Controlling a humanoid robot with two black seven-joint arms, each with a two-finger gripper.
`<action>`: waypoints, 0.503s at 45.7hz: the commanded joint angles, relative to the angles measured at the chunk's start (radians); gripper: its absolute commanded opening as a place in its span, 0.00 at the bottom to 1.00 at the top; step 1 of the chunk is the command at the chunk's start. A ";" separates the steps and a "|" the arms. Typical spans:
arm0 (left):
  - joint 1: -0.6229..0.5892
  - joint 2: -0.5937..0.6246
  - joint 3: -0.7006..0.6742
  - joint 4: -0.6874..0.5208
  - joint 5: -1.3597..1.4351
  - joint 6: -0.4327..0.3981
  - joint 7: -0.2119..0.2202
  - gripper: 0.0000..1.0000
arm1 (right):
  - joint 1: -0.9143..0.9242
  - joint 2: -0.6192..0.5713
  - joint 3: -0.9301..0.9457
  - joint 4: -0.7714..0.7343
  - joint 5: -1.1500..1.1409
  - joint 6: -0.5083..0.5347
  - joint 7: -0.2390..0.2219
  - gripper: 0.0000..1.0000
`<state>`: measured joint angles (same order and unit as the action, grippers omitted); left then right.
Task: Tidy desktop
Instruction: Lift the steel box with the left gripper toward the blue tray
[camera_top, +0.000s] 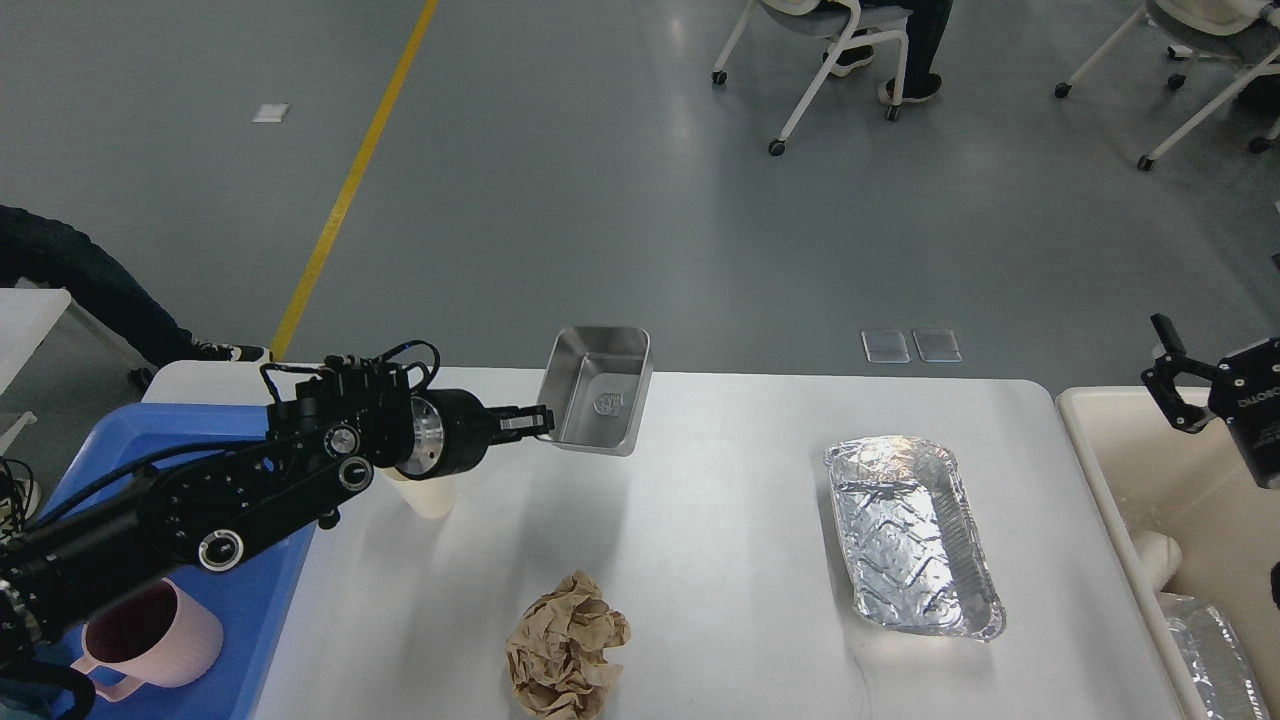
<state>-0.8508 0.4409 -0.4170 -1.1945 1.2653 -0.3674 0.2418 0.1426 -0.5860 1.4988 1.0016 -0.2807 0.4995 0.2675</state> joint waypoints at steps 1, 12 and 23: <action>-0.068 0.090 0.004 -0.060 -0.044 -0.025 0.004 0.00 | 0.000 0.000 0.000 0.000 0.000 0.001 0.001 1.00; -0.117 0.191 0.000 -0.073 -0.064 -0.073 0.002 0.00 | 0.000 0.000 -0.003 0.011 0.000 -0.002 -0.001 1.00; -0.099 0.404 0.015 -0.059 -0.070 -0.088 -0.007 0.00 | 0.000 0.000 -0.005 0.012 0.000 -0.002 -0.001 1.00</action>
<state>-0.9571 0.7366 -0.4015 -1.2599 1.1980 -0.4475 0.2412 0.1426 -0.5861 1.4957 1.0123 -0.2808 0.4969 0.2673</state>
